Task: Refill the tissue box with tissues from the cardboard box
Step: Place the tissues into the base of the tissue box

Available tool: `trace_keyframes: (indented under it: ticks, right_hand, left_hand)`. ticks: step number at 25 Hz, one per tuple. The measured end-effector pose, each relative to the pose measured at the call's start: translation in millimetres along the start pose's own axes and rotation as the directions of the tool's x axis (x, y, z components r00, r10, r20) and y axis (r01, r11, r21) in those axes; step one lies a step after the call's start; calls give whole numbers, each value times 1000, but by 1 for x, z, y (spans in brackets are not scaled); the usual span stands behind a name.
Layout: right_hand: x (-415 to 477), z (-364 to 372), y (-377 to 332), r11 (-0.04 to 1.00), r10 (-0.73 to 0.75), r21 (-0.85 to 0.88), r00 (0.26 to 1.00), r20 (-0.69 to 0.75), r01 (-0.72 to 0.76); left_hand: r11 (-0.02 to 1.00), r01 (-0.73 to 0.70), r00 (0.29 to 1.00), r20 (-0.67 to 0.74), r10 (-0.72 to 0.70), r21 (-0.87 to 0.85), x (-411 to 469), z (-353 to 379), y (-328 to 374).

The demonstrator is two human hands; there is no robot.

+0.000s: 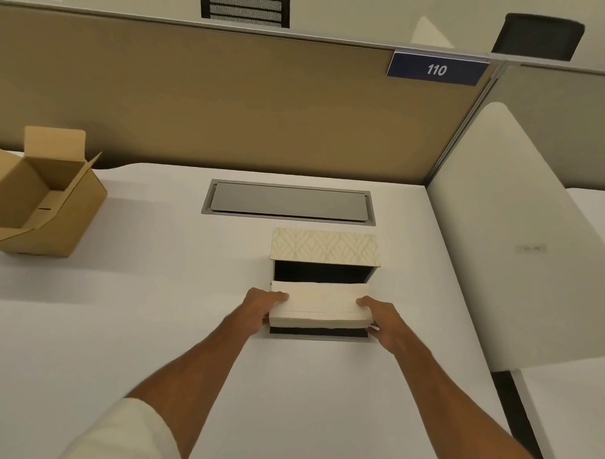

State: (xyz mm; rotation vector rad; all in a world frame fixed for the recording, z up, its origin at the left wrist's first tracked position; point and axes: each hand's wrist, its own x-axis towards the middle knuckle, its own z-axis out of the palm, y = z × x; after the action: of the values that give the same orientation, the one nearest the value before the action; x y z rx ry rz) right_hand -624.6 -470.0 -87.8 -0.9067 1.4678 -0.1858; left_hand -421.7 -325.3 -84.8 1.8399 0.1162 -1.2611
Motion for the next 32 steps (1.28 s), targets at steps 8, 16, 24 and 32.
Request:
trace_keyframes:
  ticks: [8, 16, 24, 32]
  right_hand:
    - [1, 0, 1, 1000, -4, -28, 1000, -24, 3]
    - [3, -2, 4, 1000, 0, -18, 999, -32, -1]
    - [10, -1, 6, 994, -23, -105, 997, -76, 15]
    - [9, 2, -8, 961, -98, -271, 988, -118, 63]
  left_hand:
    - [1000, -2, 1000, -4, 2, 13, 0, 1, 0]
    - [999, -21, 1000, -3, 21, 24, 3, 0, -1]
    - [960, -61, 990, -103, 92, 273, 1, 0, 0]
    - [960, -35, 988, -138, 76, 278, 1, 11, 7]
